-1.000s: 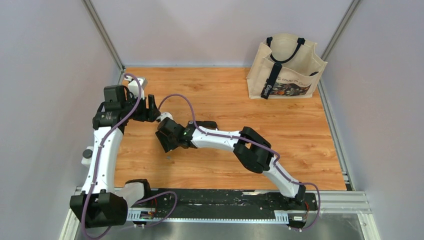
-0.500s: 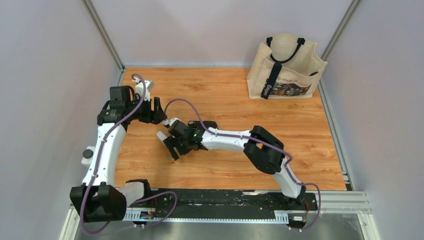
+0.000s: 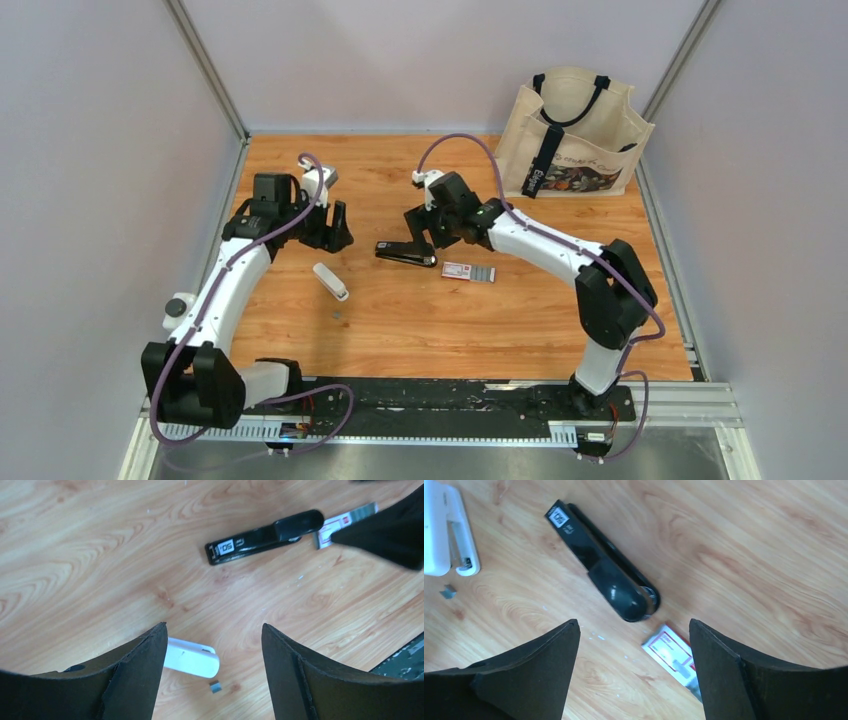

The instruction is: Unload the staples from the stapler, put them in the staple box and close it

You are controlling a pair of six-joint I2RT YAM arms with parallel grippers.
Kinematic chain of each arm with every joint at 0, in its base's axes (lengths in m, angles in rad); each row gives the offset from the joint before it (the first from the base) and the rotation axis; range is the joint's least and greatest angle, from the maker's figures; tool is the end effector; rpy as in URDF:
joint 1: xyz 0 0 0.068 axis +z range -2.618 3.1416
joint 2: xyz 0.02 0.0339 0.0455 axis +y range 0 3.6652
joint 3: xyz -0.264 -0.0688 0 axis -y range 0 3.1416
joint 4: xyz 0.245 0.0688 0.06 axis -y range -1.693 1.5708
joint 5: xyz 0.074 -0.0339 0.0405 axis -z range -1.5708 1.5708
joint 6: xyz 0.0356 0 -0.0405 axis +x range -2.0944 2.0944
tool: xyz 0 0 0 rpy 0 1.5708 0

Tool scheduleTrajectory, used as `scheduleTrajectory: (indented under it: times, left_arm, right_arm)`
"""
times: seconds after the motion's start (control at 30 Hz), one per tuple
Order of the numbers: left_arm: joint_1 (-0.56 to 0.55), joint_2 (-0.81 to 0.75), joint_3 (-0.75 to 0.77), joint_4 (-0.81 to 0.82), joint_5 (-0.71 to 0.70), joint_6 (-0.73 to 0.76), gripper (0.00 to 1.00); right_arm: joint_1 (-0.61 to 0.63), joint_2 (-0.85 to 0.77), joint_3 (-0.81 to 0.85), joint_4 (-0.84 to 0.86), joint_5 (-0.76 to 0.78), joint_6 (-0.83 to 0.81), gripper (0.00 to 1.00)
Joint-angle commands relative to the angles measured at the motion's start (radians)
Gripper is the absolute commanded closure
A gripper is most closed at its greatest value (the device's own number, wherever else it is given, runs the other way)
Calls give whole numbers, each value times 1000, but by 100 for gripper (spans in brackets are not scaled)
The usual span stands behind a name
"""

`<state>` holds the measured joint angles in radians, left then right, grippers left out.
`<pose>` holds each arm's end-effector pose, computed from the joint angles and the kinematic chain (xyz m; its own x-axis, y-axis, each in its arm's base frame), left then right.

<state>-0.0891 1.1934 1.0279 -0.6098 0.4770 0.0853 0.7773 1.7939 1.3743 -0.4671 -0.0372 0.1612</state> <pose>0.2472 -0.0385 0.3038 -0.6601 0.1350 -0.7390 0.4636 0.8473 -0.2593 0.2812 0.2786 0.2410 -0.6604 -0.4248 -0.6192 -0.6197 0.7741 0.1299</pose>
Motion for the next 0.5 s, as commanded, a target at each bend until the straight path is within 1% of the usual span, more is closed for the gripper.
scheduleTrajectory:
  times: [0.0, 0.1, 0.2, 0.23, 0.3, 0.37, 0.43, 0.47]
  left_arm:
    - [-1, 3, -14, -30, -51, 70, 23]
    - [-1, -3, -29, -25, -38, 79, 23]
    - [-20, 2, -32, -27, -37, 76, 23]
    - [-29, 5, -32, -28, -44, 76, 23]
    - [-43, 6, -32, -30, -52, 76, 23]
    - [-43, 9, -26, -36, -43, 73, 23]
    - [-43, 8, -29, -42, -35, 71, 23]
    - [-43, 6, -32, -41, -29, 70, 22]
  right_arm:
    - [-33, -91, -55, 42, 36, -32, 16]
    - [-98, -102, -96, 94, -23, 0, 16]
    - [-105, -81, -80, 119, -81, -8, 17]
    - [-104, -70, -72, 120, -130, -17, 17]
    - [-96, -59, -46, 133, -171, -58, 17]
    - [-78, -30, -12, 99, -150, -130, 17]
    - [-55, 2, 58, 61, -115, -184, 17]
    - [-49, 39, 80, 21, -106, -224, 17]
